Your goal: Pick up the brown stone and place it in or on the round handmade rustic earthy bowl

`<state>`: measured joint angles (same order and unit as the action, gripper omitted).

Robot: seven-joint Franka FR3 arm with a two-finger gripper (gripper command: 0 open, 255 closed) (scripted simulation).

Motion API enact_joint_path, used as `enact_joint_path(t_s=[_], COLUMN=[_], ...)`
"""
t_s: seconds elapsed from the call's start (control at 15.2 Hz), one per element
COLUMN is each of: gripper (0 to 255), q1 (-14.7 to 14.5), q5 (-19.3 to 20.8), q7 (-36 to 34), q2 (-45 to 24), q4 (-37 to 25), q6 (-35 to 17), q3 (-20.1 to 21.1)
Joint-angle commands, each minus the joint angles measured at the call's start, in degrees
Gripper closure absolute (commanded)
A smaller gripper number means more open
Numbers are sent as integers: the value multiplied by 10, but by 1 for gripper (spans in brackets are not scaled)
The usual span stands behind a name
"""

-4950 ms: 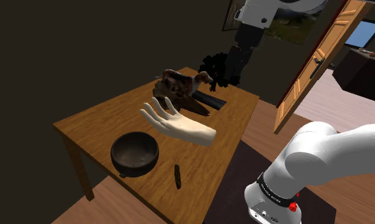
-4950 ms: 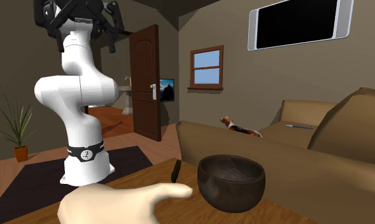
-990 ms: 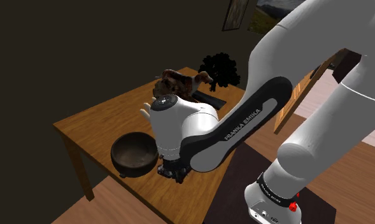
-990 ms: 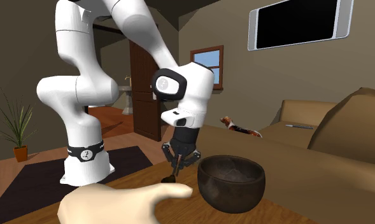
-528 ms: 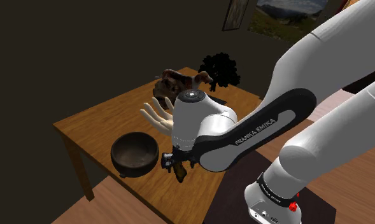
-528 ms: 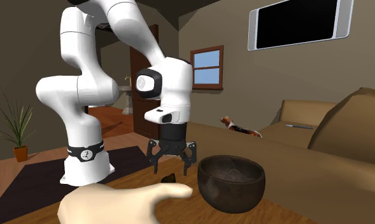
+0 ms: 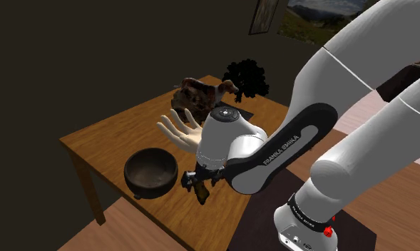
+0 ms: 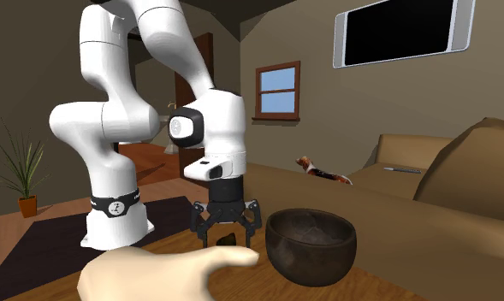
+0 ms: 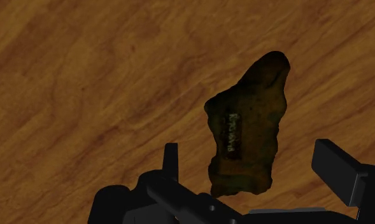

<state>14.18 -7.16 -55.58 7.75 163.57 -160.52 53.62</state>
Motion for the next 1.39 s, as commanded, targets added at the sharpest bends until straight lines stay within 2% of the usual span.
enact_joint_path(t_s=[0.0,0.46,0.53,1.12,1.32], gripper=[0,0,255,255,255], q1=[28,27,27,27,-26], q5=[45,45,45,45,-41], q7=[-29,-29,-29,-30,32], q2=[-21,-21,-21,-21,24], q4=[-2,-2,-2,-2,-3], q6=[-16,-16,-16,-16,21], q3=[17,16,16,16,-17])
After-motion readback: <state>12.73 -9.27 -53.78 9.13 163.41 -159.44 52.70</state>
